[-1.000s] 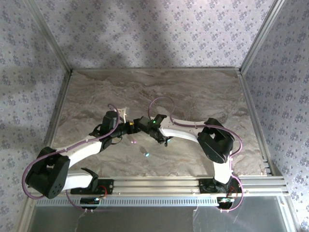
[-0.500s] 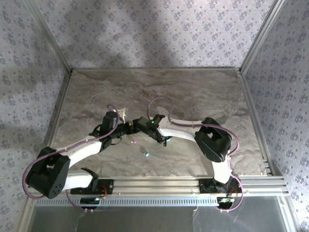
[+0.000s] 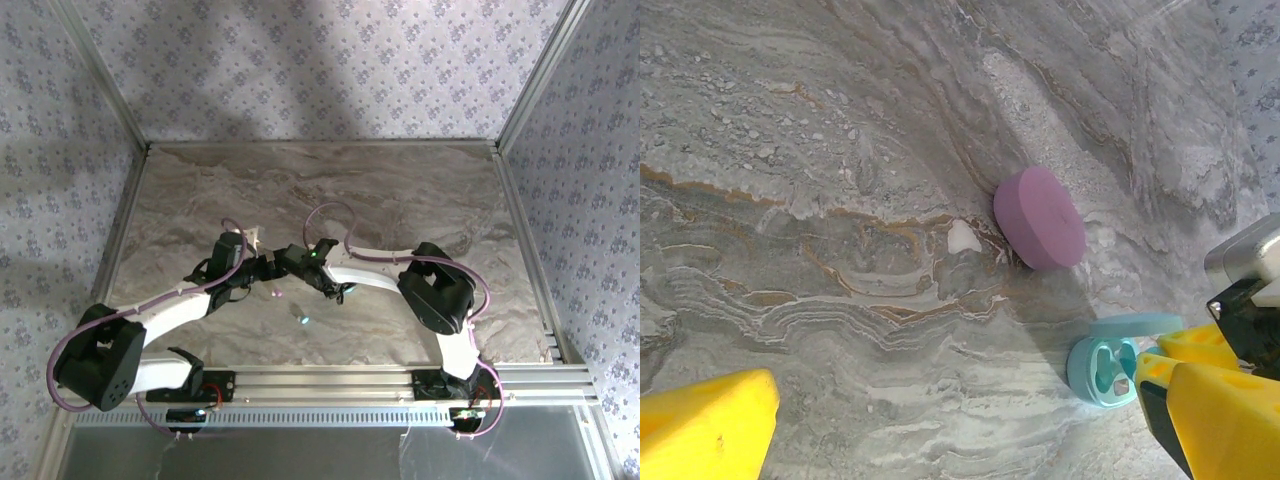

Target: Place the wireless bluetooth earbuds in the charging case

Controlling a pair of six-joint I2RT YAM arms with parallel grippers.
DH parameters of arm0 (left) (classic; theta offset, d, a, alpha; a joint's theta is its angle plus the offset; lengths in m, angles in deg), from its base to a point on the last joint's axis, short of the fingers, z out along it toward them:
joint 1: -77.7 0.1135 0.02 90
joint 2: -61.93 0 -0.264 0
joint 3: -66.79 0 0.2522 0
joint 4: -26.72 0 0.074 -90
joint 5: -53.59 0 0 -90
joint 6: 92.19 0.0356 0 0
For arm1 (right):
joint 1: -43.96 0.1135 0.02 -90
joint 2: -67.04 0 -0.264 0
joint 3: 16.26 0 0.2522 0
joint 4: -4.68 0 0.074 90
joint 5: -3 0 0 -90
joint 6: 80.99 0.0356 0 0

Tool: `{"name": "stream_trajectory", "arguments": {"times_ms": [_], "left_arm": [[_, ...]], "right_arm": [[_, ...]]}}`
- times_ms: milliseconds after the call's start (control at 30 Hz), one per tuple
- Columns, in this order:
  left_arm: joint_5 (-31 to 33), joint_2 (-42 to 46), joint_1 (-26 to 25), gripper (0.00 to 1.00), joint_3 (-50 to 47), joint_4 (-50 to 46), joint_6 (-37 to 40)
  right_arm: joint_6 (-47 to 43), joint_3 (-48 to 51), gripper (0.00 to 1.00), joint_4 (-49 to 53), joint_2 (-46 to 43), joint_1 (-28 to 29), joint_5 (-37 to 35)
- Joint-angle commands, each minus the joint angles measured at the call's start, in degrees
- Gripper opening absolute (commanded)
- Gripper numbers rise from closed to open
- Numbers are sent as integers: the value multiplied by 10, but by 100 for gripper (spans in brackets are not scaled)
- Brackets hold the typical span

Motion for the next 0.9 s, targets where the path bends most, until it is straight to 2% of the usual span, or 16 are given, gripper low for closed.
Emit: {"name": "stream_trajectory", "arguments": {"times_ms": [0, 867], "left_arm": [[-41, 16, -6, 100, 13, 55, -6], [-42, 17, -6, 100, 12, 57, -7]], "right_arm": [[10, -5, 19, 10, 32, 5, -18], [12, -2, 20, 11, 54, 10, -23]]}}
